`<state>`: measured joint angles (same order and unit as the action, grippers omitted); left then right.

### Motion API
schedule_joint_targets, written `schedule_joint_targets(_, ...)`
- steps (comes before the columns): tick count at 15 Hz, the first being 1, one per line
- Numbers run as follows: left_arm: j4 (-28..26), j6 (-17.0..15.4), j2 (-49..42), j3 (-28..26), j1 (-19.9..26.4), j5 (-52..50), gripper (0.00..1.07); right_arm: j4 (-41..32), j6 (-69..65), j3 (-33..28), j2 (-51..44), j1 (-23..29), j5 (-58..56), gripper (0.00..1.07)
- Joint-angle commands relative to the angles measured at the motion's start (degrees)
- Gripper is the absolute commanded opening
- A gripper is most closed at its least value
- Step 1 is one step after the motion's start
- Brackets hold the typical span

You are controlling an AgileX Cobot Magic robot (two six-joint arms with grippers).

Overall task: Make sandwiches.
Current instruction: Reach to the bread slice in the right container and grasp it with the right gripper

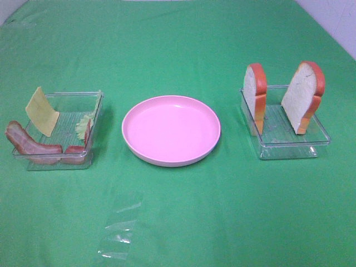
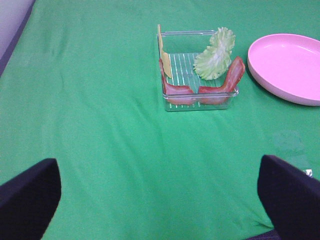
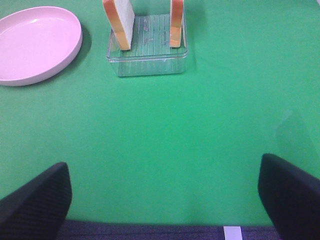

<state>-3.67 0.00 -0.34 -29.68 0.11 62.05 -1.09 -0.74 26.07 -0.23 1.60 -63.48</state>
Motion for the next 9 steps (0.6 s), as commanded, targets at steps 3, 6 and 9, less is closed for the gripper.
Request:
schedule_joint_targets(3,-0.5,0.0,-0.9,0.1,0.1,-0.3,1.02,-0.1,0.0,-0.2,-1.5,-0.5,0.5,0.97)
schedule_joint_targets(6,-0.5,0.0,-0.9,0.1,0.1,-0.3,1.02,-0.1,0.0,-0.2,-1.5,-0.5,0.5,0.97)
schedule_joint_targets(9,-0.5,0.0,-0.9,0.1,0.1,-0.3,1.02,-0.1,-0.1,-0.2,-1.3,-0.5,0.5,0.97)
